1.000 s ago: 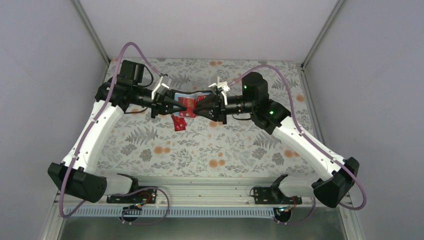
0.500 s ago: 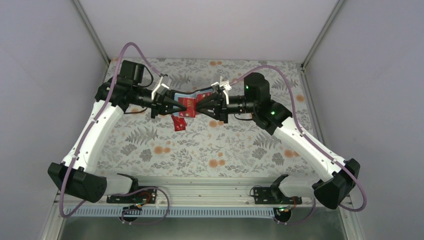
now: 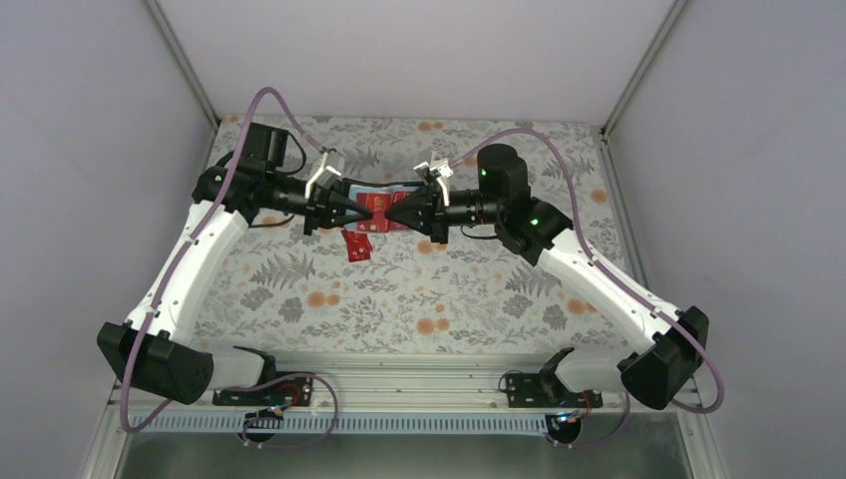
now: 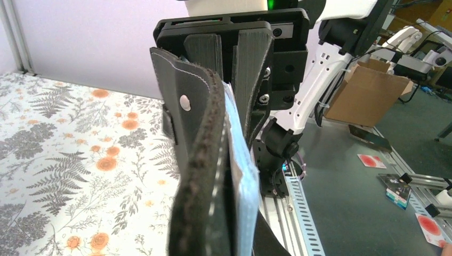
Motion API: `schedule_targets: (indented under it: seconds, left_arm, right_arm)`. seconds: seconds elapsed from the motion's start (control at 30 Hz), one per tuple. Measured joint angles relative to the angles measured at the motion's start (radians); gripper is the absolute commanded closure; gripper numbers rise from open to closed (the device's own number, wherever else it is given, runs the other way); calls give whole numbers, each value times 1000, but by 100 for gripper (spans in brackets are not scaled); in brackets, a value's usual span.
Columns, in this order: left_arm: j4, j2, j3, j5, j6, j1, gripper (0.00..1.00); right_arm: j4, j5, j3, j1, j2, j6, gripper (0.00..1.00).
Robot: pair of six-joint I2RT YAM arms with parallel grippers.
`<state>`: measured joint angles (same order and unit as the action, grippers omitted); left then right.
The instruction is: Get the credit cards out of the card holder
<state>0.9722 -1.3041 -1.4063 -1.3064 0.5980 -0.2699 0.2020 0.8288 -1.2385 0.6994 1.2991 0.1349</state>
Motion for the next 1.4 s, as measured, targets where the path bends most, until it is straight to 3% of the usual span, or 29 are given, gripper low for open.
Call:
schedule_targets:
  seconds: [0.07,0.27,0.37,0.53,0.9,1.0,1.4]
  left_arm:
    - [-3,0,0,2,-1,1,97]
    - [-2,0,3,-7,7,0,79]
    - [19,2,3,-13,30,-2,77]
    - [39,5,3,-35,53,-2,88]
    - [51,5,2,-49,69,-1,89]
    - [50,5,2,-51,68,0,97]
    - [-2,4,2,-5,-3,17,98]
  right_arm:
    - [-2,4,0,1,0,2,96]
    - [-2,9,0,-1,-2,3,96]
    - [19,-7,0,-7,-13,-8,96]
    - [50,-11,0,-14,-37,-24,96]
    - [119,-13,0,-47,-69,-65,96]
    - [135,-11,0,-61,-75,-71,96]
    - [174,-14,2,-101,-93,-77,96]
